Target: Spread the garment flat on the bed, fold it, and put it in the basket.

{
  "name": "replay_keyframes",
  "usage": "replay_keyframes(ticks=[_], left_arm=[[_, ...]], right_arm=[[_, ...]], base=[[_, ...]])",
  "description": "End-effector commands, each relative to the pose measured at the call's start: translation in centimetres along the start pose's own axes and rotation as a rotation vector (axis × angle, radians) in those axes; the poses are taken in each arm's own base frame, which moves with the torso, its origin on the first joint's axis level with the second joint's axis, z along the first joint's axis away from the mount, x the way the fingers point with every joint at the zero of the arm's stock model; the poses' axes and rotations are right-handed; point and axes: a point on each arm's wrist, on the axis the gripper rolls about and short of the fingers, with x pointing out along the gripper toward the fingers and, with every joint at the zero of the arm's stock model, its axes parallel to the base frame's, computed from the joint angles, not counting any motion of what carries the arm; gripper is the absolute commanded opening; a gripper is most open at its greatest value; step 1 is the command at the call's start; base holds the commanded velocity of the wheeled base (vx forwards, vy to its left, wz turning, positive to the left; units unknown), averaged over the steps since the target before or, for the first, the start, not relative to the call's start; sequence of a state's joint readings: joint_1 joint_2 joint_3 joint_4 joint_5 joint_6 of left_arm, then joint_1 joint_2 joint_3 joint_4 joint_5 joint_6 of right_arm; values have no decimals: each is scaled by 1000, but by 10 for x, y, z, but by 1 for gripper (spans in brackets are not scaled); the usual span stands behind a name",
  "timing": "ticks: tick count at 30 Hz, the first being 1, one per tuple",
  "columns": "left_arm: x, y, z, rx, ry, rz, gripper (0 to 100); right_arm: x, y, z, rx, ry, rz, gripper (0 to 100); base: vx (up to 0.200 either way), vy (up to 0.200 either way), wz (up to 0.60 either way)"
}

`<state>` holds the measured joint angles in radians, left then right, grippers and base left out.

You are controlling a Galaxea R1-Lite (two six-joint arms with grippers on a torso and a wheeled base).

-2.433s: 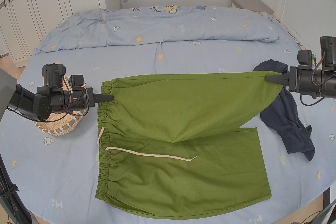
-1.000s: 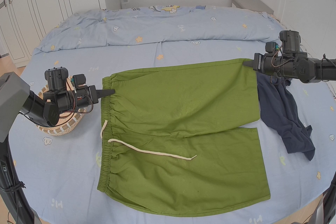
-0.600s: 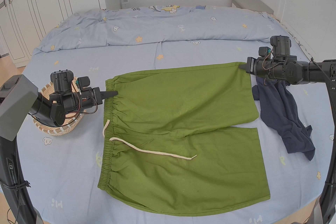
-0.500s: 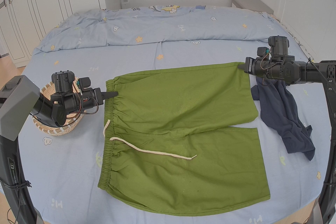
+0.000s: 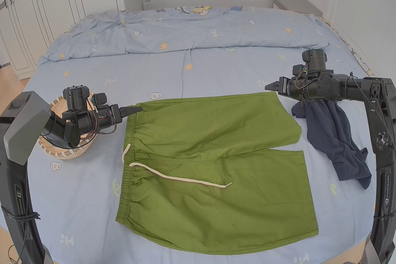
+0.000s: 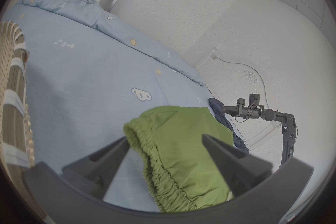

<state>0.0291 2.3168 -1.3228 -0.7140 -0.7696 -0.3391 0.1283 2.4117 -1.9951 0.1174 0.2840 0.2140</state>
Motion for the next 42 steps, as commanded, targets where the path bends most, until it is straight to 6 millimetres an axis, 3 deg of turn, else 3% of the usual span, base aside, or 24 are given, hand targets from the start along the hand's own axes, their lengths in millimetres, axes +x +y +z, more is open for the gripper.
replay_keyframes(ticks=[1, 6, 8, 10, 11, 14, 15, 16, 17, 18, 20, 22, 24, 25, 30, 36, 40, 42], left_arm=[[1, 7, -1, -7, -1, 9, 100], [-4, -4, 4, -1, -7, 0, 100], [-14, -23, 13, 18, -18, -18, 100], [-22, -34, 17, 28, -24, -28, 100], [-22, -34, 17, 28, -24, -28, 100], [-34, -68, 23, 57, -32, -63, 100], [-34, -68, 23, 57, -32, -63, 100], [-45, -80, 27, 71, -45, -69, 100], [-51, -86, 28, 78, -50, -71, 100], [-54, -89, 28, 83, -57, -69, 100], [-54, -89, 28, 83, -57, -69, 100], [-64, -97, 26, 98, -73, -68, 100], [-64, -97, 25, 95, -72, -66, 100], [-69, -99, 23, 104, -89, -48, 100], [-85, -110, 9, 71, -60, -34, 100], [-111, -113, -54, -66, 94, 15, 100], [-120, -111, -78, -110, 154, 37, 100], [-130, -109, -99, -110, 207, 60, 100]], right_arm=[[9, -2, -7, 9, 20, -1, 100], [-8, -5, 7, 47, -16, -11, 100], [-43, -2, 32, 54, -83, -12, 100], [-67, 4, 40, 52, -105, -9, 100], [-67, 4, 40, 52, -105, -9, 100], [-122, 22, 34, 55, -82, 35, 100], [-124, 22, 33, 55, -81, 38, 100], [-148, 29, 24, 55, -70, 72, 100], [-152, 30, 23, 55, -69, 78, 100], [-173, 36, 12, 52, -68, 98, 100], [-173, 36, 12, 52, -68, 98, 100], [-199, 35, -12, 70, -45, 85, 100], [-201, 35, -16, 74, -38, 84, 100], [-209, 34, -34, 88, 0, 74, 100], [-208, 29, -73, 130, 115, 54, 100], [-218, 20, -151, 178, 284, 85, 100], [-225, 18, -173, 169, 282, 103, 100], [-232, 19, -189, 167, 280, 112, 100]], base=[[0, 0, 0], [0, 0, 0], [0, 0, 0], [0, 0, 0], [0, 0, 0], [0, 0, 0], [0, 0, 0], [0, 0, 0], [0, 0, 0], [0, 0, 0], [0, 0, 0], [0, 0, 0], [0, 0, 0], [0, 0, 0], [0, 0, 0], [0, 0, 0], [0, 0, 0], [0, 0, 0]])
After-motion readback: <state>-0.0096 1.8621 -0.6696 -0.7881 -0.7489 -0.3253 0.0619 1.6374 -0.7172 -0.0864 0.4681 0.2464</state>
